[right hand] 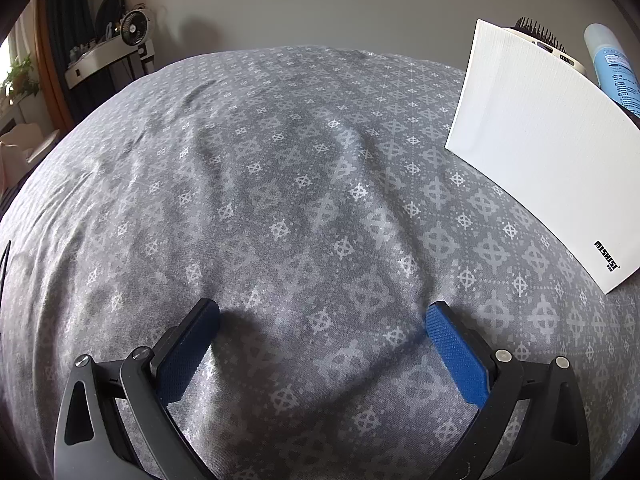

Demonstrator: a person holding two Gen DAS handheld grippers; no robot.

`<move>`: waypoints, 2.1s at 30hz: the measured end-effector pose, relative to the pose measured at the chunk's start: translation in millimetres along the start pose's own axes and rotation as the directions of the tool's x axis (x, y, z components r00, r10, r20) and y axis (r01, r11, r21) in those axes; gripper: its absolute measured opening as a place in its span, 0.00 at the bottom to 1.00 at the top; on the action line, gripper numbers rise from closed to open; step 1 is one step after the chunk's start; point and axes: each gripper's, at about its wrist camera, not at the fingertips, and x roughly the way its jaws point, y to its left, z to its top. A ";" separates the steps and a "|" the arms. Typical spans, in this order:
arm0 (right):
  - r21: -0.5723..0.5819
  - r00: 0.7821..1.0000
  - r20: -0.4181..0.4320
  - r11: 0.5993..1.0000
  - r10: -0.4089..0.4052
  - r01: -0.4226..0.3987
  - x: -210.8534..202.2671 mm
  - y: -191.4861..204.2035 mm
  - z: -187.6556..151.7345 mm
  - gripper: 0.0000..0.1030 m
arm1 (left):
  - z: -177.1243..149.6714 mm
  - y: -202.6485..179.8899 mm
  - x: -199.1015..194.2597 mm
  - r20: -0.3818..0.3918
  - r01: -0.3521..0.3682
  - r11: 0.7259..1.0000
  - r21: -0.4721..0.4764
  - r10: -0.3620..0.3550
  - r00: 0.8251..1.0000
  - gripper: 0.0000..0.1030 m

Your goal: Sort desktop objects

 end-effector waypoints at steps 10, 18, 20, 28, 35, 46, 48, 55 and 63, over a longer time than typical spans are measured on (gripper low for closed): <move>-0.001 1.000 0.000 1.000 0.001 -0.001 0.2 -0.6 0.2 1.00 | 11.4 -11.2 12.5 -0.010 0.169 0.980 -0.109 -0.171 0.985 0.87; -0.002 1.000 0.000 1.000 0.002 -0.002 0.4 -0.3 0.2 1.00 | -9.0 -45.1 50.1 -0.046 0.192 0.968 -0.162 -0.201 0.978 0.87; -0.002 1.000 0.000 1.000 0.002 -0.002 0.4 -0.3 0.2 1.00 | -12.0 -55.0 55.9 -0.052 0.207 0.966 -0.155 -0.217 0.975 0.87; -0.003 1.000 0.000 1.000 0.002 -0.002 0.5 -0.7 0.4 1.00 | -20.3 -102.4 80.4 -0.037 0.132 0.991 0.000 -0.132 0.991 0.87; -0.004 1.000 0.000 1.000 0.003 -0.003 0.7 -0.5 0.4 1.00 | -28.5 -104.2 96.6 -0.040 0.094 0.995 -0.038 -0.096 0.995 0.87; -0.004 1.000 0.000 1.000 0.004 -0.004 0.9 -1.5 0.6 1.00 | -50.3 -119.1 115.2 0.153 -0.025 0.996 0.090 0.011 0.988 1.00; -0.005 1.000 0.000 1.000 0.004 -0.004 1.0 -0.7 0.4 1.00 | -56.8 -121.8 113.9 0.193 -0.048 0.993 0.107 0.027 0.981 1.00; -0.006 1.000 0.001 1.000 0.003 -0.003 1.1 -1.0 0.6 1.00 | -56.2 -113.6 112.9 0.187 -0.022 0.996 0.092 0.005 0.982 1.00; -0.006 1.000 0.000 1.000 0.005 -0.005 1.3 -0.9 0.6 1.00 | -56.7 -116.3 113.6 0.188 -0.031 0.995 0.094 0.013 0.982 1.00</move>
